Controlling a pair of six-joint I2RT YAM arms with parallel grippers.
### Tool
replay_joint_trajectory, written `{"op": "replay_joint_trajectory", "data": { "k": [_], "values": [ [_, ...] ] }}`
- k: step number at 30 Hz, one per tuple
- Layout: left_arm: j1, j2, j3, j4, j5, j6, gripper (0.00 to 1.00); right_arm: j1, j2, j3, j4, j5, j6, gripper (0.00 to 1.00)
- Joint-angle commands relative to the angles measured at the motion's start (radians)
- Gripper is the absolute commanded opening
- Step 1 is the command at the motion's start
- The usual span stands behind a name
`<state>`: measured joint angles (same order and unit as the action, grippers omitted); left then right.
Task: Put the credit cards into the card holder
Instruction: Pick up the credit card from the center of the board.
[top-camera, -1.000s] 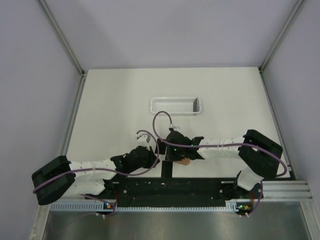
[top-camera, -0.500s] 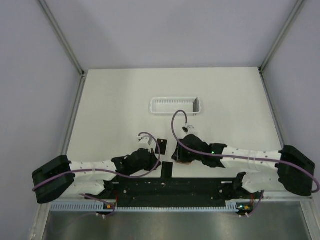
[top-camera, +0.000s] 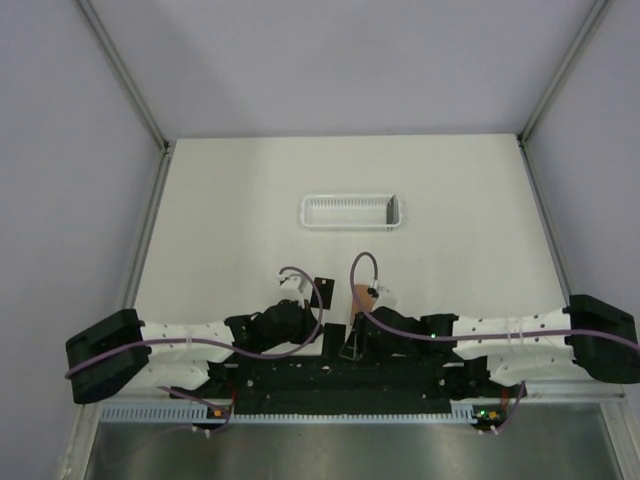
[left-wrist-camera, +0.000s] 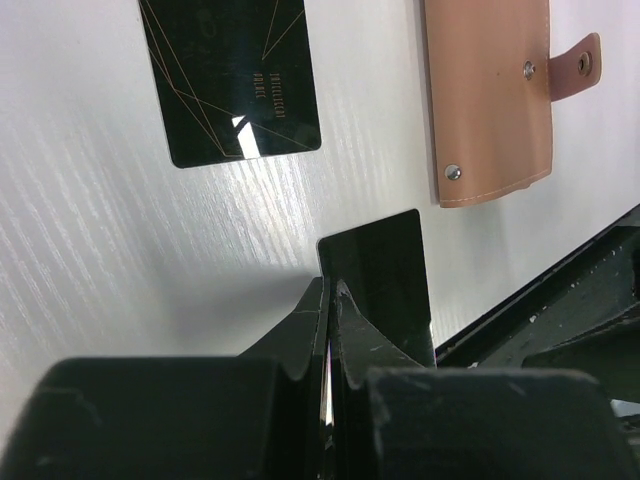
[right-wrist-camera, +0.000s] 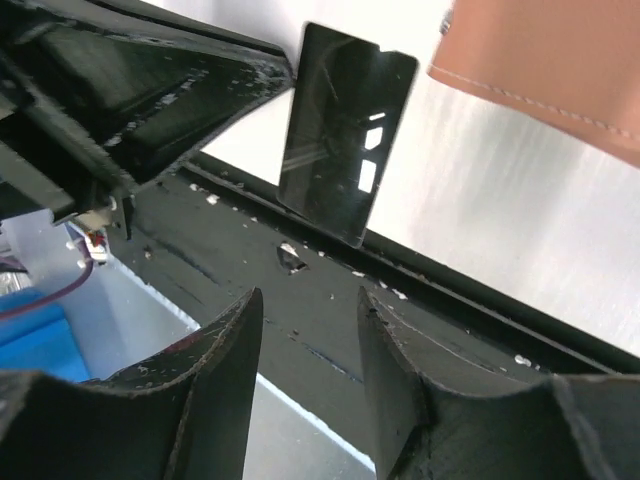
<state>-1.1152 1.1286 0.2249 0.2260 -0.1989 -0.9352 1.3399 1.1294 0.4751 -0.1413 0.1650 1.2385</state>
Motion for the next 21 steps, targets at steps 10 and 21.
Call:
{"op": "replay_joint_trajectory", "data": {
  "k": [10,21],
  "values": [
    [-0.032,0.049,0.008,-0.062,-0.002,0.001,0.0,0.025,0.099,-0.193,0.342,0.031,0.236,0.46],
    [-0.074,0.062,-0.004,-0.059,-0.014,-0.04,0.0,0.025,0.256,-0.274,0.681,0.037,0.297,0.44]
  ]
}}
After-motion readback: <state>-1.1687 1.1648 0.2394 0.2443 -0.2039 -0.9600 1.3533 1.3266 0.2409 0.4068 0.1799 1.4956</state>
